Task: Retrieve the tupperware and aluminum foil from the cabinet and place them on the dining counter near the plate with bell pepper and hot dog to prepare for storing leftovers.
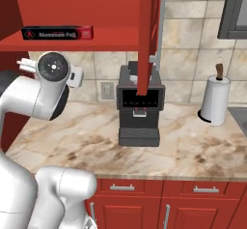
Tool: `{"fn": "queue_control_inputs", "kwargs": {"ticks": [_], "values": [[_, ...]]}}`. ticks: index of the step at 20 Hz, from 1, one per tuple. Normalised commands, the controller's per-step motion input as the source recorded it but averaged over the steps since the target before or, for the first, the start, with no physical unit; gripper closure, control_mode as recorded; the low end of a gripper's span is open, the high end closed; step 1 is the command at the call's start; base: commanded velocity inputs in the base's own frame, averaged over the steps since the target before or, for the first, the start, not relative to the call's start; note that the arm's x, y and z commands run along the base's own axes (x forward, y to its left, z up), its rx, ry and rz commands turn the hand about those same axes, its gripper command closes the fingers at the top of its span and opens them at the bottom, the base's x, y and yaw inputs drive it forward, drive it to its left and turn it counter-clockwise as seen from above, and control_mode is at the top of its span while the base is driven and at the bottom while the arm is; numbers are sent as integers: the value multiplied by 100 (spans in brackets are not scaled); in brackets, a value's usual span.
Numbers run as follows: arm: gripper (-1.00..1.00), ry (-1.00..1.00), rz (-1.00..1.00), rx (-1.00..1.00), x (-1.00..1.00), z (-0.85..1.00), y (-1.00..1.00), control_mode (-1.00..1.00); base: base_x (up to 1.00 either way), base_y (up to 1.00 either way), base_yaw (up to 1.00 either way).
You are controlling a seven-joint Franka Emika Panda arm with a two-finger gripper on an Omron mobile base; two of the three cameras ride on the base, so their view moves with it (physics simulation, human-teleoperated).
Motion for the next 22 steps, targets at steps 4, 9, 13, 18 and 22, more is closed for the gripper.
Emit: {"fn": "queue_control_inputs", "kwargs": {"ticks": [4,9,13,18,22], "values": [[-100,-1,17,-23,18,58,3,-100,0,0,0],[-100,-3,11,-28,18,38,0,-100,0,0,0],[-100,0,4,-27,31,13,-4,-100,0,0,0],[-100,0,2,-13,25,-8,-20,-100,0,0,0],[-100,-11,0,1,3,-17,-39,-100,0,0,0]]}}
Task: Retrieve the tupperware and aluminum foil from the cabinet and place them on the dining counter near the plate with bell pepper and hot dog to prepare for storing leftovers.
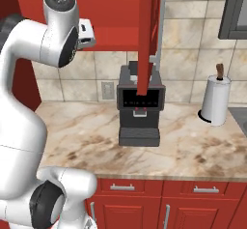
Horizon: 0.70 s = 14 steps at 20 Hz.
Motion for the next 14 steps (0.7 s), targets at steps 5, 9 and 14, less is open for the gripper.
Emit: {"fn": "queue_control_inputs", "kwargs": {"ticks": [5,9,14], "values": [[-100,-11,3,3,35,0,-24,-100,0,0,0],[-100,-6,7,0,54,1,-1,-100,0,0,0],[-100,0,11,0,69,0,0,-100,0,0,0]]}}
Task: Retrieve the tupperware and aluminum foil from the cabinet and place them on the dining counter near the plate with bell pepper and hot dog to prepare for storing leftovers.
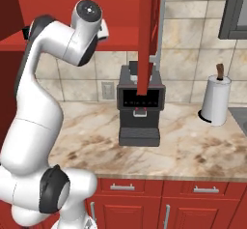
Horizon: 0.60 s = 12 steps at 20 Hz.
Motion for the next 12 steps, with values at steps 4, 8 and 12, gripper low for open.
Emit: {"fn": "queue_control_inputs", "kwargs": {"ticks": [4,8,12], "values": [[-100,0,13,2,70,0,0,-100,0,0,0],[-100,0,14,2,68,0,0,-100,0,0,0],[-100,0,15,1,58,0,0,-100,0,0,0]]}}
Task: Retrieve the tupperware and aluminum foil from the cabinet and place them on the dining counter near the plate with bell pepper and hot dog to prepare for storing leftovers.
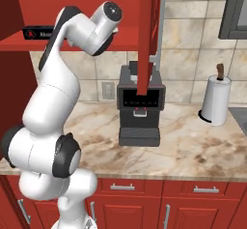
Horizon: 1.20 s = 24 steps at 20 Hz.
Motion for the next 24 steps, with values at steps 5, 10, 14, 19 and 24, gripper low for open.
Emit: {"fn": "queue_control_inputs", "kwargs": {"ticks": [5,10,14,19,24], "values": [[-100,0,12,0,43,0,-1,-100,0,0,0],[-100,0,12,0,44,0,0,-100,0,0,0],[-100,0,11,0,38,0,0,-100,0,0,0],[-100,0,9,1,30,0,0,-100,0,0,0],[-100,0,6,3,38,0,0,-100,0,0,0]]}}
